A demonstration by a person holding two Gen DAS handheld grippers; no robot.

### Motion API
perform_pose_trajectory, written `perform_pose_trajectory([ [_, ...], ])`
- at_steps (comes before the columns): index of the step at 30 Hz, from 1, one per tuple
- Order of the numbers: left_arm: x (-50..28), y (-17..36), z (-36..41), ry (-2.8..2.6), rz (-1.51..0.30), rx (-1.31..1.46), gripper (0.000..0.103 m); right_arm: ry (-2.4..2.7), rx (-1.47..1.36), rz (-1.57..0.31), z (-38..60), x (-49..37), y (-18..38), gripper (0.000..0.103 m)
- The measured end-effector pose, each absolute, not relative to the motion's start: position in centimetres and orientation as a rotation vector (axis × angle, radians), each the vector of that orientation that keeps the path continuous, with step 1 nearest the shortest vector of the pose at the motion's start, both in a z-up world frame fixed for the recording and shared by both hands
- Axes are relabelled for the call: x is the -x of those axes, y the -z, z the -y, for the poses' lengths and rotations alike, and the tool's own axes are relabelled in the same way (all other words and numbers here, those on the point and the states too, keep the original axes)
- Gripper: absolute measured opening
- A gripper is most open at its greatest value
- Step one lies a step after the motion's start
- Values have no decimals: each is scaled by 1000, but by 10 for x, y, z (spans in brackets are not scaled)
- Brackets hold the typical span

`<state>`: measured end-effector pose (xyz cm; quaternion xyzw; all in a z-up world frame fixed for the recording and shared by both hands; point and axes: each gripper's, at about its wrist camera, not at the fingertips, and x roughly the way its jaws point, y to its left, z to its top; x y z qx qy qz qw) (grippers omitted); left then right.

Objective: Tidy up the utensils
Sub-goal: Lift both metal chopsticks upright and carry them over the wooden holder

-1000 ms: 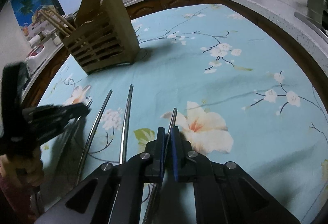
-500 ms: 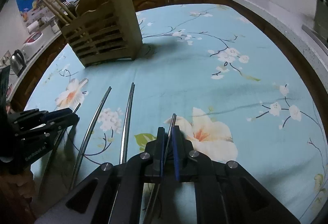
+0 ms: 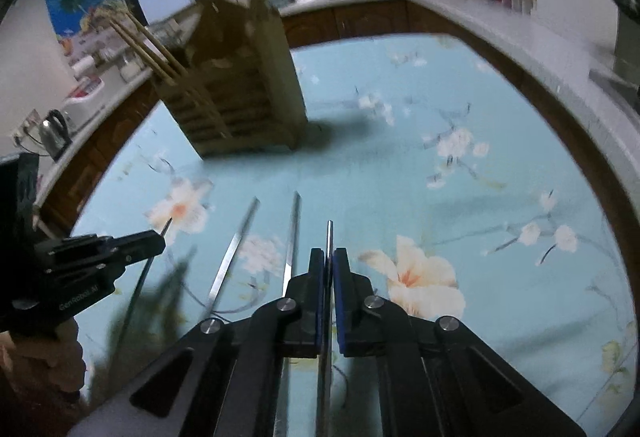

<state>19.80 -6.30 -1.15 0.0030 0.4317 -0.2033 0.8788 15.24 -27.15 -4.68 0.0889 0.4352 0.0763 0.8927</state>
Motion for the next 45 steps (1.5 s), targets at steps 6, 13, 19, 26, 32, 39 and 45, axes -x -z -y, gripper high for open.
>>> perform_pose_trajectory([
  [6, -171, -34, 38, 424, -788, 50, 4, -199, -206, -794, 270, -137, 1, 4],
  [13, -149, -71, 13, 424, -685, 114, 4, -238, -224, -682, 267, -119, -42, 4],
  [19, -137, -91, -4, 408, -620, 142, 4, -254, -235, -610, 266, -111, -66, 4],
  [26, -135, -99, -12, 393, -593, 161, 4, -262, -232, -581, 262, -110, -74, 4],
  [32, -140, -104, -16, 382, -578, 176, 4, -271, -232, -579, 260, -115, -76, 4],
  [39, -149, -117, -18, 373, -544, 182, 4, -287, -235, -564, 258, -126, -83, 4],
  [45, -161, -131, -19, 368, -512, 183, 4, -291, -235, -531, 256, -142, -96, 4],
])
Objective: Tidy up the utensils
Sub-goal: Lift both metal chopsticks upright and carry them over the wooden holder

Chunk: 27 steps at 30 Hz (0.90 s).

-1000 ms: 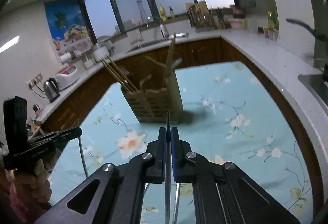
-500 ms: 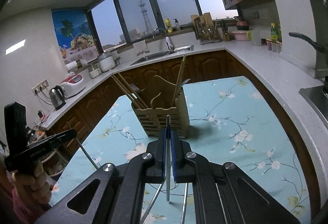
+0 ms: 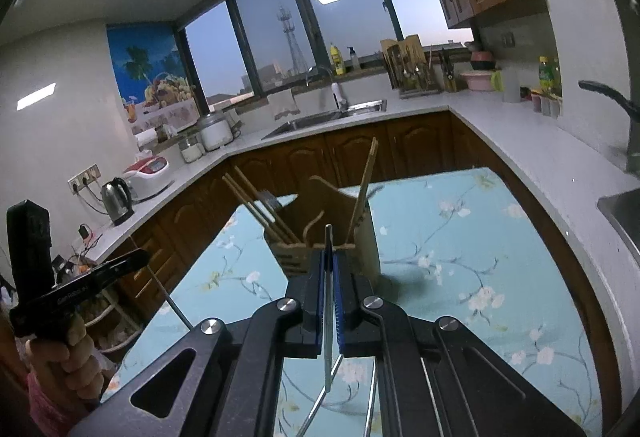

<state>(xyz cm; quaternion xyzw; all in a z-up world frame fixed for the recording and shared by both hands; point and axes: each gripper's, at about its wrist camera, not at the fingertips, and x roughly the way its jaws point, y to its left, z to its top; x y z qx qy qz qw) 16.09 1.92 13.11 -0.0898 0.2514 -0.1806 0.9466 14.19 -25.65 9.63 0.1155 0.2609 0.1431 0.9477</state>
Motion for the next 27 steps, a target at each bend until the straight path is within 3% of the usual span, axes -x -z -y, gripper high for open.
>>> perform_pose_trajectory([
  [18, -235, -217, -2, 349, -296, 179, 4, -257, -256, -342, 255, -222, -162, 4],
  [27, -291, -178, 18, 282, -310, 206, 4, -203, -206, -326, 234, -259, -140, 4],
])
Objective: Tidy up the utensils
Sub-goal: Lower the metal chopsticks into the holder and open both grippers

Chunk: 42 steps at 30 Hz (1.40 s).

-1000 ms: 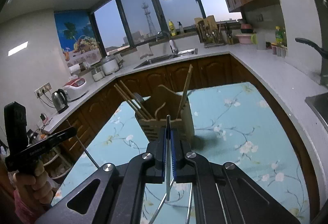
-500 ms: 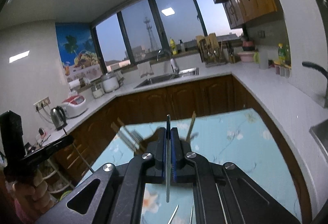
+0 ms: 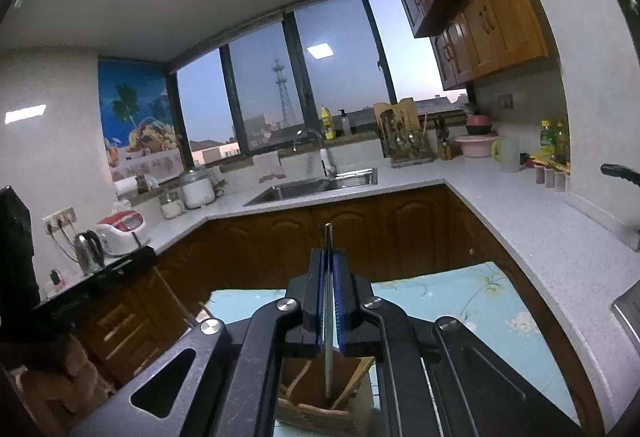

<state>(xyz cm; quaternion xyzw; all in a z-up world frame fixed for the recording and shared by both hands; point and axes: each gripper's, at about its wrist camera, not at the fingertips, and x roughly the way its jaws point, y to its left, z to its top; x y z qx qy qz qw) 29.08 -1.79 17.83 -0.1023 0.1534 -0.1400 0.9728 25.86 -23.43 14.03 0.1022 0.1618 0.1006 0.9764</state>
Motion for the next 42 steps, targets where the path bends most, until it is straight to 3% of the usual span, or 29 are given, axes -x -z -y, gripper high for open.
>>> perform_pose_trajectory([
  [16, -304, -100, 29, 268, -443, 203, 4, -193, -241, -468, 233, -274, -63, 5],
  [29, -307, -100, 26, 256, -467, 196, 5, -193, -273, -499, 240, -279, -63, 5],
  [32, -308, -100, 27, 258, -484, 199, 5, -202, -277, -504, 241, -280, -63, 9],
  [35, -306, -100, 26, 262, -492, 204, 10, -204, -285, -502, 239, -279, -62, 9],
  [38, -300, -102, 26, 253, -487, 201, 28, -205, -289, -498, 239, -276, -63, 11],
  [42, -286, -111, 23, 248, -460, 214, 38, -216, -306, -461, 241, -265, -73, 30],
])
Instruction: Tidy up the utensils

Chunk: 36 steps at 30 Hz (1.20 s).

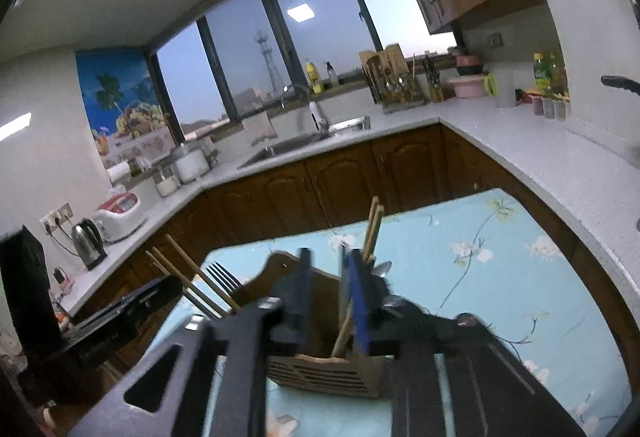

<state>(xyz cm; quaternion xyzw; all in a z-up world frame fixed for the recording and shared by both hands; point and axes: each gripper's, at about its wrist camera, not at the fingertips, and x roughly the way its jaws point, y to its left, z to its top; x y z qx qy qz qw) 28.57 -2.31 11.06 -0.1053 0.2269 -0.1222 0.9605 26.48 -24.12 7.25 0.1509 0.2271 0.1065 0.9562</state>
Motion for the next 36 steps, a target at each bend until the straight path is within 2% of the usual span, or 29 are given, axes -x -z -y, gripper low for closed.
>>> perform_pose_trajectory([
  [2, -276, -115, 21, 248, -443, 220, 42, -213, -308, -431, 243, -256, -81, 33],
  [8, -245, -111, 9, 239, -430, 247, 51, -192, -324, -341, 253, -226, -94, 66],
  [11, -234, -102, 5, 224, -447, 255, 57, -184, -335, -313, 256, -212, -91, 68],
  [15, -219, -86, -3, 192, -475, 280, 69, -195, -327, -333, 254, -200, -79, 78],
  [18, -205, -74, -8, 148, -489, 278, 79, -197, -338, -355, 253, -190, -67, 82],
  [29, -159, -31, -25, 118, -563, 301, 79, -212, -382, -498, 249, -151, -11, 82],
  [36, -137, -24, -25, 115, -576, 301, 79, -213, -391, -534, 249, -132, 0, 82],
])
